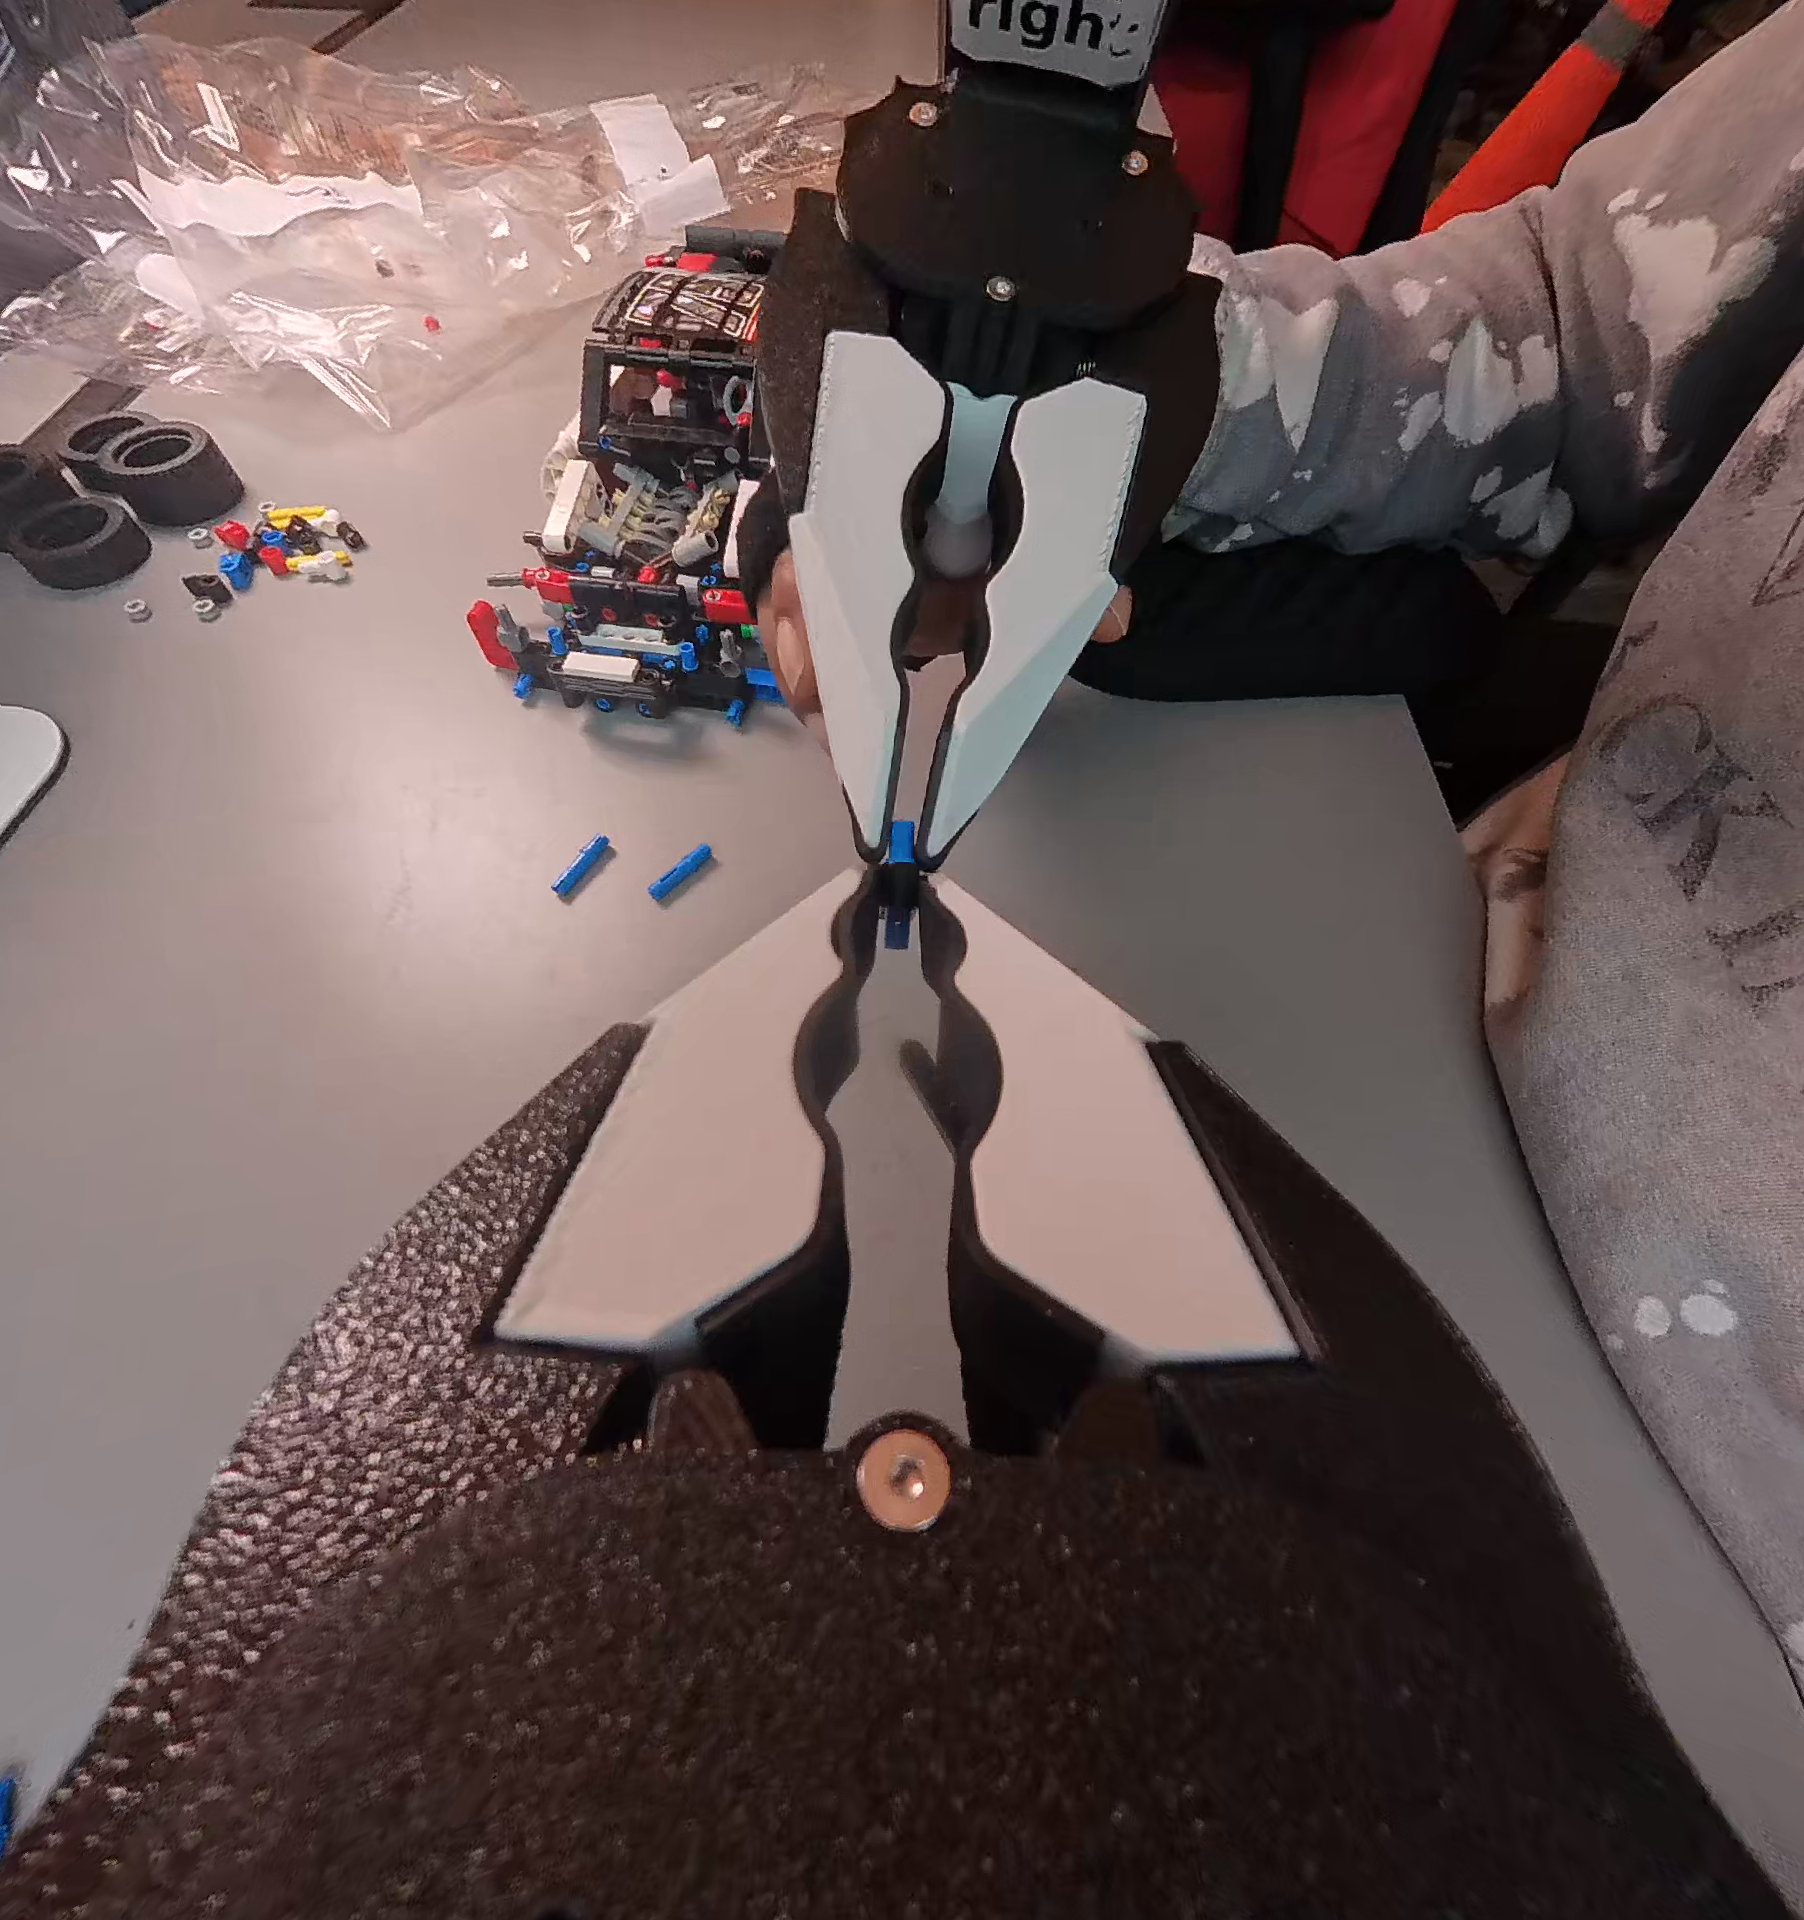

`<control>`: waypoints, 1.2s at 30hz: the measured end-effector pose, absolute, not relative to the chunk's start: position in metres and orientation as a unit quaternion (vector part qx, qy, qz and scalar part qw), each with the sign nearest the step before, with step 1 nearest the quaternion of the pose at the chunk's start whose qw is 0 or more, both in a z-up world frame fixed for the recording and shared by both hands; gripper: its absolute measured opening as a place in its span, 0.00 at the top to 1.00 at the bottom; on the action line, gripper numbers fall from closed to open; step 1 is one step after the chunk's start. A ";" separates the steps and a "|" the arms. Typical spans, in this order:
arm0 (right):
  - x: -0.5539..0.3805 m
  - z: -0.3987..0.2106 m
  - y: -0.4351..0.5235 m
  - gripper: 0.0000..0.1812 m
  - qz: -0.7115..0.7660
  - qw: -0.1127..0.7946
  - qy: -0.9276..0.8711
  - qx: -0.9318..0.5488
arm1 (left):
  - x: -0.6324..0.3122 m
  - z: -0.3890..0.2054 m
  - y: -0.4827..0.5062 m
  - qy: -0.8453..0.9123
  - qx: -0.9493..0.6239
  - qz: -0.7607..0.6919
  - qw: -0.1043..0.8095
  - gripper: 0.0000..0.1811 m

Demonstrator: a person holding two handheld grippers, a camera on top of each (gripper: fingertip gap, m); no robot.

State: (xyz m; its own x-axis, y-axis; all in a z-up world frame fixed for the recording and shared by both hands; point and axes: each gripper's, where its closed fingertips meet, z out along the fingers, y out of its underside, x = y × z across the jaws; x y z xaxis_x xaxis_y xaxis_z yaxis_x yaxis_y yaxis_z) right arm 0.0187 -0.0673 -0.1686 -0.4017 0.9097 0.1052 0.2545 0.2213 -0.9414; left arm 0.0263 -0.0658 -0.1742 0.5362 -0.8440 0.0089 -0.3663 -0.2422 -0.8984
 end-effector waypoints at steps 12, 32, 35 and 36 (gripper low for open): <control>0.028 -0.153 -0.069 0.99 0.511 0.327 -0.686 -0.402 | 0.018 -0.163 -0.071 0.415 -0.735 -0.248 0.476 0.98; 0.033 -0.244 -0.007 0.89 0.223 0.320 -0.762 -0.517 | -0.095 -0.118 -0.042 0.221 -0.777 -0.198 0.556 0.97; 0.031 -0.226 -0.008 0.89 0.264 0.337 -0.742 -0.516 | -0.176 -0.087 -0.049 0.132 -0.805 -0.035 0.578 0.97; 0.030 -0.222 -0.008 0.89 0.273 0.343 -0.737 -0.515 | -0.207 -0.081 -0.058 0.100 -0.816 0.026 0.568 0.97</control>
State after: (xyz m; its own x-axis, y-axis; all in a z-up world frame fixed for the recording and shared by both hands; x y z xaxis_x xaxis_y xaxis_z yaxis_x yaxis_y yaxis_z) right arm 0.0300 -0.0082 -0.2220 -0.2354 0.9457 0.2242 0.5718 0.3213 -0.7549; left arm -0.2066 -0.0579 -0.0808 0.9788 -0.1333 -0.1556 -0.1922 -0.3339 -0.9228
